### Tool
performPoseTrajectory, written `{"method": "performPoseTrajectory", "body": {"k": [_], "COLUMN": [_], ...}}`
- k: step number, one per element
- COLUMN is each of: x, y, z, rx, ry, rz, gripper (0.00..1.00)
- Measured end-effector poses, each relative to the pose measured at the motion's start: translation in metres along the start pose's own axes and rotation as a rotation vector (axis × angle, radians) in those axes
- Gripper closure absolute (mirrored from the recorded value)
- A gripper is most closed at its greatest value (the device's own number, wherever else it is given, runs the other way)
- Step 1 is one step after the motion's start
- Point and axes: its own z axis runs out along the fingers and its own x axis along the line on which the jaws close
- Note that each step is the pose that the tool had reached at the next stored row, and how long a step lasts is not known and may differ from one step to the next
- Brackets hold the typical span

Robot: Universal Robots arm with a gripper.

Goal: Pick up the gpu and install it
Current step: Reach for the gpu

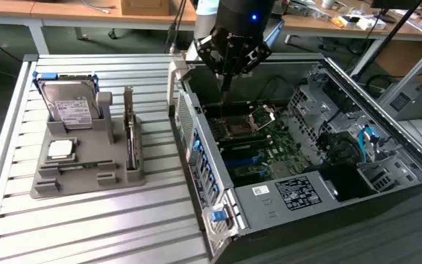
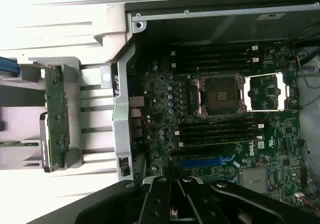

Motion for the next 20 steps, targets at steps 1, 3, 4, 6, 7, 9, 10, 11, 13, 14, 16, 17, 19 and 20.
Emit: {"method": "performPoseTrajectory", "body": {"k": [1,3,4,6,7,9,10,11,13,14,16,17,19,20], "x": [0.0,0.0019,0.0023,0.003,0.0034,0.0044,0.0046,0.0051,0.0057,0.0058,0.0069,0.0071,0.0078,0.0081], "y": [0.0,-0.0001,-0.0002,-0.0002,-0.0003,-0.0003,-0.0003,-0.0004,-0.0004,-0.0004,-0.0005,-0.0005,-0.0006,-0.0006], "z": [0.0,0.0,0.0,-0.0001,-0.0001,-0.0001,-0.0001,-0.0001,-0.0001,-0.0002,-0.0002,-0.0002,-0.0002,-0.0002], "rx": [0.0,0.0,-0.0001,0.0,0.0,0.0,0.0,0.0,0.0,0.0,0.0,0.0,0.0,-0.0001], "ry": [0.0,0.0,0.0,0.0,0.0,0.0,0.0,0.0,0.0,0.0,0.0,0.0,0.0,0.0], "rz": [0.0,0.0,0.0,0.0,0.0,0.0,0.0,0.0,0.0,0.0,0.0,0.0,0.0,0.0], "gripper": [0.87,0.87,0.87,0.87,0.87,0.87,0.87,0.87,0.87,0.87,0.87,0.87,0.87,0.87]}}
